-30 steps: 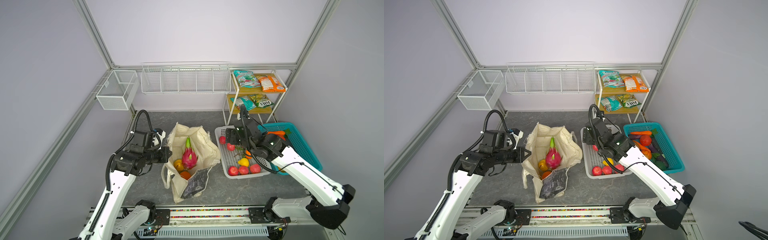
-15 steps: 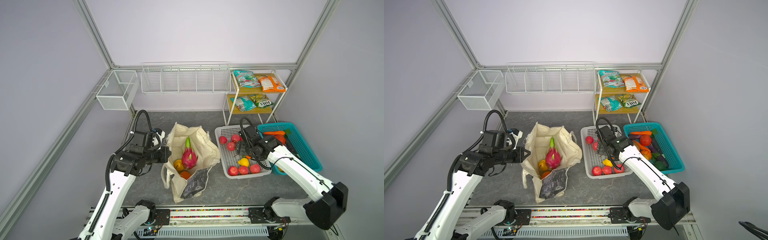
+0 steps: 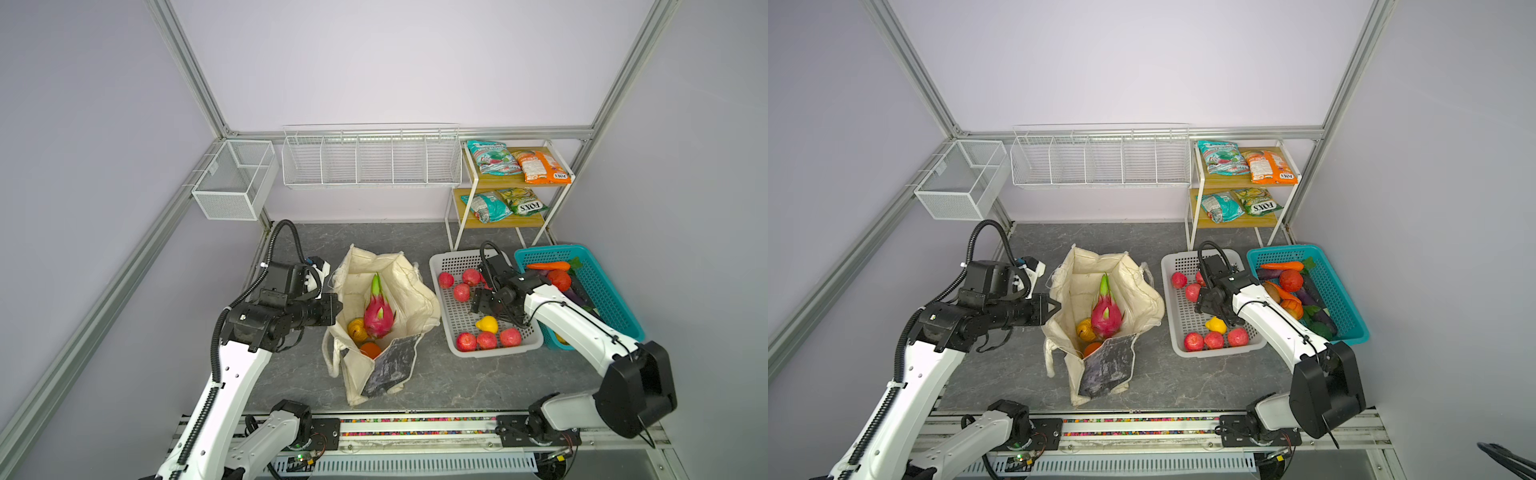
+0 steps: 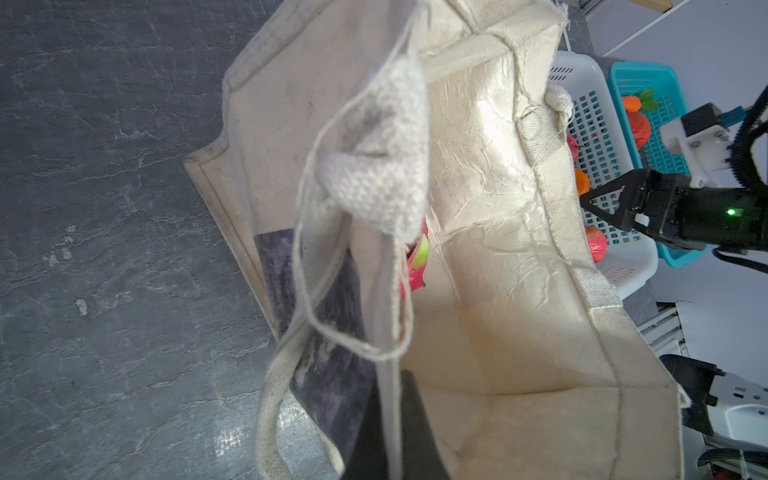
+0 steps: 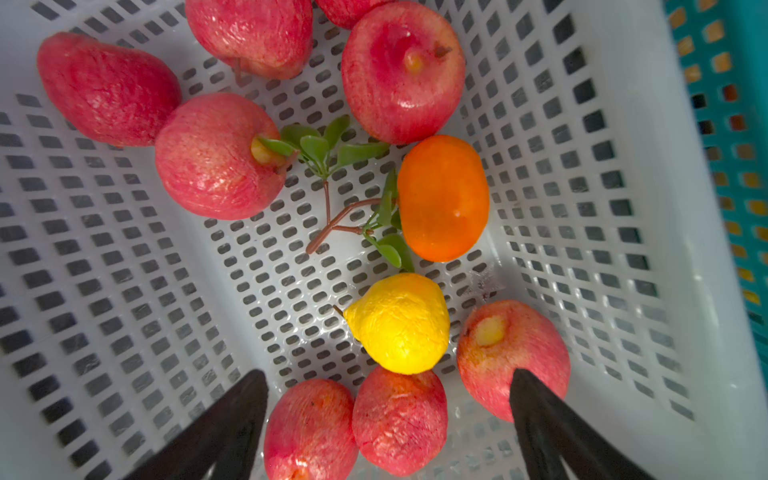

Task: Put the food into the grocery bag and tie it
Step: 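Lower the right gripper onto the lemon in the white basket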

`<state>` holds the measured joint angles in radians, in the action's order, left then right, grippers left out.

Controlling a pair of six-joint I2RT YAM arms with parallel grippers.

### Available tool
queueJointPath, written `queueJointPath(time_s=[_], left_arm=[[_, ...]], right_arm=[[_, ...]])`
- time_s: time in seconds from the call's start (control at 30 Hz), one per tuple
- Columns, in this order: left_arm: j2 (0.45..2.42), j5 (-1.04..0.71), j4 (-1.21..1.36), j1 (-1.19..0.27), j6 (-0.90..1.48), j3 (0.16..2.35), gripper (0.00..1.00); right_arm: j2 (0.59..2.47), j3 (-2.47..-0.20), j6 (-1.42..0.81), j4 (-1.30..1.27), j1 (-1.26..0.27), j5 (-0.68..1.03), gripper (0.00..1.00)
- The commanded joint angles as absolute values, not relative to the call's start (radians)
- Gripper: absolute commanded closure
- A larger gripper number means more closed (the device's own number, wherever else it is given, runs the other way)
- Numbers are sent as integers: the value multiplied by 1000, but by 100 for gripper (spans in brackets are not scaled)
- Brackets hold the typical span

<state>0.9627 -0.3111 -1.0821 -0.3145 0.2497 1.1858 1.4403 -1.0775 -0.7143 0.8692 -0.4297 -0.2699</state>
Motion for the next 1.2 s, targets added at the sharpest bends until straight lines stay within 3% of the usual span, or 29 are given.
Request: queueJointPath(time_s=[0.0, 0.67, 1.0, 1.17], left_arm=[[954, -316, -1069, -318, 235, 1175, 100], [953, -318, -1053, -318, 240, 1160, 100], [965, -323, -1045, -318, 241, 1160, 100], [965, -324, -1042, -318, 241, 1160, 100]], right_arm=[[1481, -1057, -716, 828, -414, -244, 7], [1668, -1007, -749, 743, -386, -227, 10], [1686, -980, -750, 703, -370, -200, 1], [1673, -971, -749, 697, -366, -198, 11]])
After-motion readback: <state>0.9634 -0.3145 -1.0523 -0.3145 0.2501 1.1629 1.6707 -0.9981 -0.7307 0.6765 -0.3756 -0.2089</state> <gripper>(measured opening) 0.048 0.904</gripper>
